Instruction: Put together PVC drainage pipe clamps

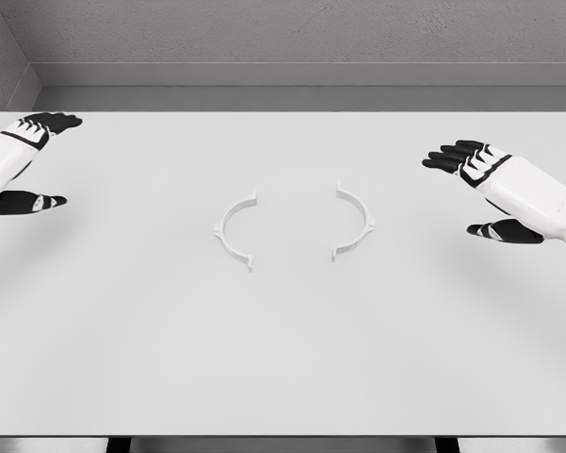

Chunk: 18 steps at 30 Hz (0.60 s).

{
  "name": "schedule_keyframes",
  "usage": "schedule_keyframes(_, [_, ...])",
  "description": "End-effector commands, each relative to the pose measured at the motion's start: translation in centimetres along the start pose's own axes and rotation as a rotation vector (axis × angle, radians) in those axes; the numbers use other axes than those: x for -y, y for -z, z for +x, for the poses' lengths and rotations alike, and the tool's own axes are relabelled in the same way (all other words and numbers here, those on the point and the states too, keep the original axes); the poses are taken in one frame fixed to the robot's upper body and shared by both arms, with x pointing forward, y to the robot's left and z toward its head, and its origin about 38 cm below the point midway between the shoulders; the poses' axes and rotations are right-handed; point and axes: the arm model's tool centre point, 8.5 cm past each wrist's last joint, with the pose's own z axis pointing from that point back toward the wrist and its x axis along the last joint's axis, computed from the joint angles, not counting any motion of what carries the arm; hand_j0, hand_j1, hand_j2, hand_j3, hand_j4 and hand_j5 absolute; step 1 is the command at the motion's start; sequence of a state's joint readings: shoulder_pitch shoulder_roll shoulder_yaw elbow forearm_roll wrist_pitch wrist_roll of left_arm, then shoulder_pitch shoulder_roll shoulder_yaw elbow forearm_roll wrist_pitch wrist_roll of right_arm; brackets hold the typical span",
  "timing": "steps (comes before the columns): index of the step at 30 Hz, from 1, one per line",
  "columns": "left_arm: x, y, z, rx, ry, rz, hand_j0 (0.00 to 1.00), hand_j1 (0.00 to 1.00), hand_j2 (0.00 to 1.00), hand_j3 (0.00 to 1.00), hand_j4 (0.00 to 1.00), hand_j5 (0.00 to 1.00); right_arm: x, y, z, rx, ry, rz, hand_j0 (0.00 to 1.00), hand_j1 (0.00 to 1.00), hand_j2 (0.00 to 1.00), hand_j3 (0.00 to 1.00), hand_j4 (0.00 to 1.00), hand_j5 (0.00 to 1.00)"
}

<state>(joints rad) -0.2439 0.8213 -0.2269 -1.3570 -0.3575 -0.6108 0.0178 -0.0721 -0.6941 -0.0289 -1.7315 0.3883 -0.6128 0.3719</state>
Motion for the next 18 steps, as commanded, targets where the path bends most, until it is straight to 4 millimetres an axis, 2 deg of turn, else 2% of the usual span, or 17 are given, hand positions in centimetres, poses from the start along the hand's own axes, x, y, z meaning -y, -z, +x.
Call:
schedule_keyframes(1, [0.3, 0.3, 0.4, 0.010, -0.016, 0.012, 1.00, 1.00, 1.00, 1.00, 1.00, 1.00, 0.0, 0.0, 0.0, -0.001, 0.000, 0.001, 1.00, 1.00, 1.00, 1.00, 1.00, 1.00])
schedule_keyframes(5, [1.5, 1.8, 1.8, 0.044, -0.062, 0.044, 1.00, 1.00, 1.00, 1.00, 1.00, 1.00, -0.1, 0.6, -0.2, 0.003, 0.003, 0.004, 1.00, 1.00, 1.00, 1.00, 1.00, 1.00])
schedule_keyframes(6, [1.8, 2.1, 2.1, 0.050, -0.074, 0.052, 1.00, 1.00, 1.00, 1.00, 1.00, 1.00, 0.4, 2.0, -0.5, 0.020, -0.002, -0.006, 1.00, 1.00, 1.00, 1.00, 1.00, 1.00])
schedule_keyframes(8, [3.1, 2.7, 2.9, 0.067, -0.100, 0.045, 1.00, 1.00, 1.00, 1.00, 1.00, 1.00, -0.1, 5.6, -0.9, 0.026, -0.024, 0.033, 1.00, 1.00, 1.00, 1.00, 1.00, 1.00])
schedule_keyframes(9, [3.0, 2.9, 2.9, 0.071, -0.095, 0.043, 1.00, 1.00, 1.00, 1.00, 1.00, 1.00, -0.5, 7.5, -1.1, 0.013, -0.026, 0.034, 1.00, 1.00, 1.00, 1.00, 1.00, 1.00])
schedule_keyframes(11, [2.2, 3.4, 2.9, 0.078, -0.089, 0.062, 1.00, 1.00, 1.00, 1.00, 1.00, 1.00, -1.3, 9.1, -2.0, -0.025, -0.029, 0.049, 1.00, 1.00, 1.00, 1.00, 1.00, 1.00])
schedule_keyframes(13, [2.3, 3.5, 3.0, 0.079, -0.091, 0.063, 1.00, 1.00, 1.00, 1.00, 1.00, 1.00, -2.3, 10.8, -2.8, -0.062, -0.019, 0.070, 1.00, 1.00, 1.00, 1.00, 1.00, 1.00])
schedule_keyframes(15, [2.9, 3.8, 3.4, 0.086, -0.107, 0.067, 1.00, 1.00, 1.00, 1.00, 1.00, 1.00, -3.2, 11.3, -3.2, -0.088, -0.015, 0.089, 1.00, 1.00, 1.00, 1.00, 1.00, 1.00])
schedule_keyframes(17, [3.6, 4.1, 3.8, 0.092, -0.124, 0.068, 1.00, 1.00, 1.00, 1.00, 1.00, 1.00, -3.8, 11.6, -3.0, -0.083, -0.015, 0.109, 1.00, 1.00, 1.00, 1.00, 1.00, 1.00])
schedule_keyframes(18, [3.5, 4.1, 3.8, 0.092, -0.122, 0.070, 1.00, 1.00, 1.00, 1.00, 1.00, 1.00, -4.9, 11.9, -2.4, -0.069, -0.017, 0.139, 1.00, 1.00, 1.00, 1.00, 1.00, 1.00])
